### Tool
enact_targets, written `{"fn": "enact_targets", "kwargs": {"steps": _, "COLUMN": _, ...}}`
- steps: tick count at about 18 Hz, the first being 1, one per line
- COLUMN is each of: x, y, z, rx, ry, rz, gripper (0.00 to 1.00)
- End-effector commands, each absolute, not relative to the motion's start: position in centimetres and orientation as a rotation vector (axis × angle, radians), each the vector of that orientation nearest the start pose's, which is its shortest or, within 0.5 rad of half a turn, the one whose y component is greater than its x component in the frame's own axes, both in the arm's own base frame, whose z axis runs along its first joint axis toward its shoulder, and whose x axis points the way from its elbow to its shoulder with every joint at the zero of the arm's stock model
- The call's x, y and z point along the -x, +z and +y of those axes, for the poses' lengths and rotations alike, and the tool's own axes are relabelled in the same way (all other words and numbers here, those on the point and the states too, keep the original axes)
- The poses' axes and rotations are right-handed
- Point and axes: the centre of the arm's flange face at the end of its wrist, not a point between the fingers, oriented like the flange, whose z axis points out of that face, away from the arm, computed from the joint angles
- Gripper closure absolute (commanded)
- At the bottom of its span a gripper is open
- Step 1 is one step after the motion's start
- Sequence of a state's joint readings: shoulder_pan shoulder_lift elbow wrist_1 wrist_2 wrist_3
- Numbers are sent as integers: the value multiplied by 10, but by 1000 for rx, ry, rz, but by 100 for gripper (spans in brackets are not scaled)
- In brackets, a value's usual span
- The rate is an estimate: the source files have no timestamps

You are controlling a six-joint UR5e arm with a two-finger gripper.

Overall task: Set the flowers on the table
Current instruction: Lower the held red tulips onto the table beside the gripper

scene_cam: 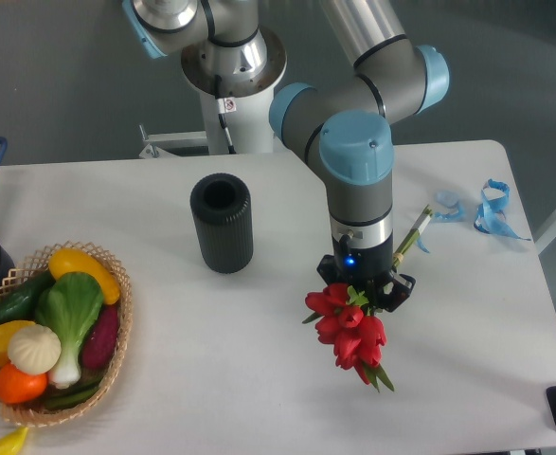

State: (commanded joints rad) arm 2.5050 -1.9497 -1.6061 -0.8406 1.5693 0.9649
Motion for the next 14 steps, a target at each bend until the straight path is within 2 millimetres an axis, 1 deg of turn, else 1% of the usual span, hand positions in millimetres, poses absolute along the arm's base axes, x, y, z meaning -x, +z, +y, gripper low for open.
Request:
{"fn": "enact_targets", "kwargs": {"steps": 5, "x": 432, "y": 311, "z": 496, "rx": 2959, "ry": 331, "rz": 59, "gripper": 92}}
{"fn": "enact_targets", "kwargs": {"steps": 9, "x": 432, "y": 287, "z": 503, "rx": 2979, "ry": 274, "rz": 13, "gripper": 92}}
{"fn": "enact_targets", "kwargs": {"steps": 10, "x": 432, "y": 278, "z": 505, "rx": 2989, "ry": 258, "rz": 15, "gripper": 90}}
{"fn": "enact_targets", "kwargs": {"steps": 11, "x": 431, "y": 273, "z": 507, "rx": 2994, "ry": 249, "rz": 17, "gripper": 84}}
{"fn": "enact_targets", "kwargs": {"steps": 12, "x": 430, "y": 269, "z": 509, "rx": 2998, "ry": 238, "rz": 24, "gripper": 77}}
{"fn": "enact_targets", "kwargs": {"steps": 14, "x": 428, "y": 264, "z": 512, "rx": 2999, "ry": 223, "rz": 28, "gripper": 65}}
